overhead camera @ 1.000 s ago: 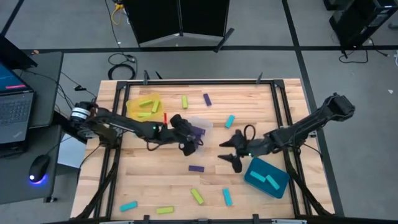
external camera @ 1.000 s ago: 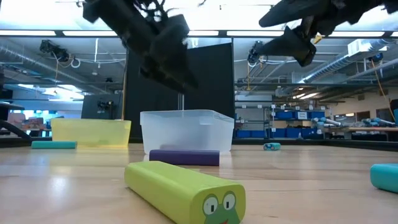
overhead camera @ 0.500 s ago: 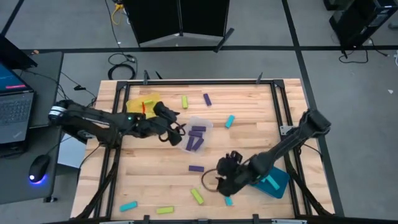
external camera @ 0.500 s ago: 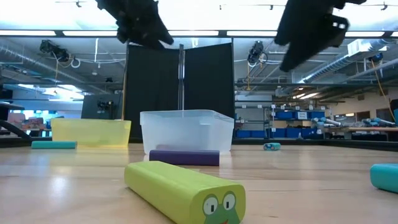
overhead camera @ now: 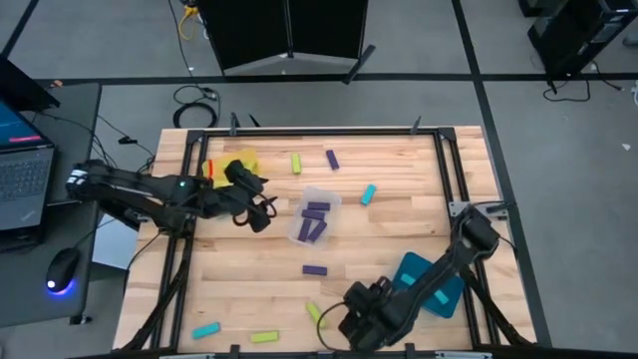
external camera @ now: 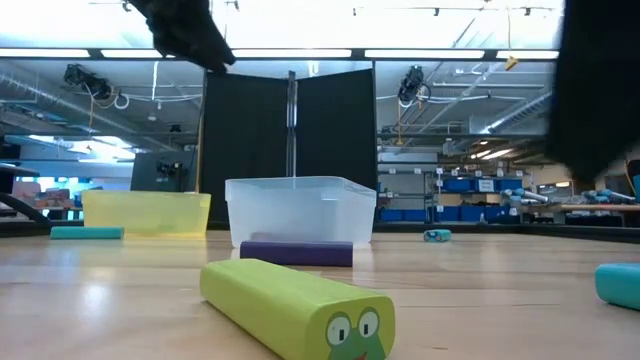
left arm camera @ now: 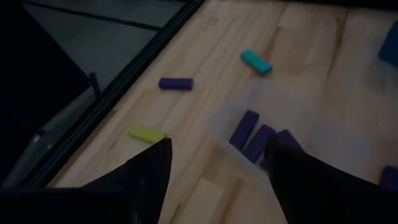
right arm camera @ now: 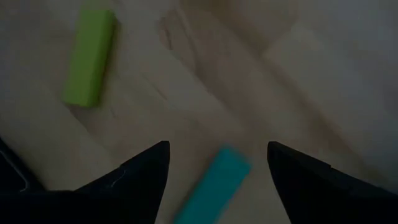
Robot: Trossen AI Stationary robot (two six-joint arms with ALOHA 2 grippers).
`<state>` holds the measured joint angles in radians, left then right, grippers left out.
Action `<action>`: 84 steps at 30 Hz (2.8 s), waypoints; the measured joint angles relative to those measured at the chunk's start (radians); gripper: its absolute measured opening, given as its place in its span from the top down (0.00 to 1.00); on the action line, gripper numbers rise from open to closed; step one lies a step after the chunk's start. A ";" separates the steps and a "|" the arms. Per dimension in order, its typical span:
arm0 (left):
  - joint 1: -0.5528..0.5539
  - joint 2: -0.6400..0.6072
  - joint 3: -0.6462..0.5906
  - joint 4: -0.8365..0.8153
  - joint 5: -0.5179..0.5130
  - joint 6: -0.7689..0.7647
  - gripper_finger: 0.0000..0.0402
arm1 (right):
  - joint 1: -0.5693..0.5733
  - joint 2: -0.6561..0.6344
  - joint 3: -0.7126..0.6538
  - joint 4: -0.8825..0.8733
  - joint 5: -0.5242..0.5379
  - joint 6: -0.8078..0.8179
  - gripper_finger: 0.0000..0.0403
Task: Sort blocks
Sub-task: Put the bottom right blue block into the blue bin
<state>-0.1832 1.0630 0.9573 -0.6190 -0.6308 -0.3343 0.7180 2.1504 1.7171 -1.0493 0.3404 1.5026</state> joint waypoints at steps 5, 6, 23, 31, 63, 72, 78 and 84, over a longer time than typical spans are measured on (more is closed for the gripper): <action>-0.035 -0.027 0.000 -0.026 -0.003 -0.029 0.35 | 0.032 0.056 0.016 -0.018 -0.022 0.124 0.29; -0.041 -0.029 0.000 -0.024 -0.005 -0.035 0.35 | 0.036 0.060 0.016 -0.027 -0.026 0.144 0.28; -0.082 -0.034 0.000 -0.055 -0.031 -0.043 0.35 | 0.047 0.127 0.007 0.000 -0.052 0.260 0.29; -0.082 -0.034 0.000 -0.061 -0.032 -0.043 0.35 | 0.046 0.133 0.006 0.003 -0.075 0.275 0.53; -0.150 -0.009 -0.022 -0.315 0.071 -0.273 0.35 | 0.101 -0.214 -0.001 -0.523 0.154 -0.003 0.71; -0.229 0.025 -0.095 -0.283 0.133 -0.306 0.38 | 0.173 -0.263 -0.201 -0.519 -0.089 0.073 0.71; -0.276 0.126 -0.096 -0.149 0.251 -0.238 0.38 | 0.218 -0.332 -0.355 -0.484 -0.162 0.164 0.71; -0.341 0.269 -0.096 -0.035 0.336 -0.176 0.38 | 0.232 -0.382 -0.417 -0.475 -0.158 0.225 0.51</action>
<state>-0.5243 1.3322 0.8616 -0.6540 -0.2949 -0.5107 0.9501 1.7682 1.3005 -1.5244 0.1825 1.7277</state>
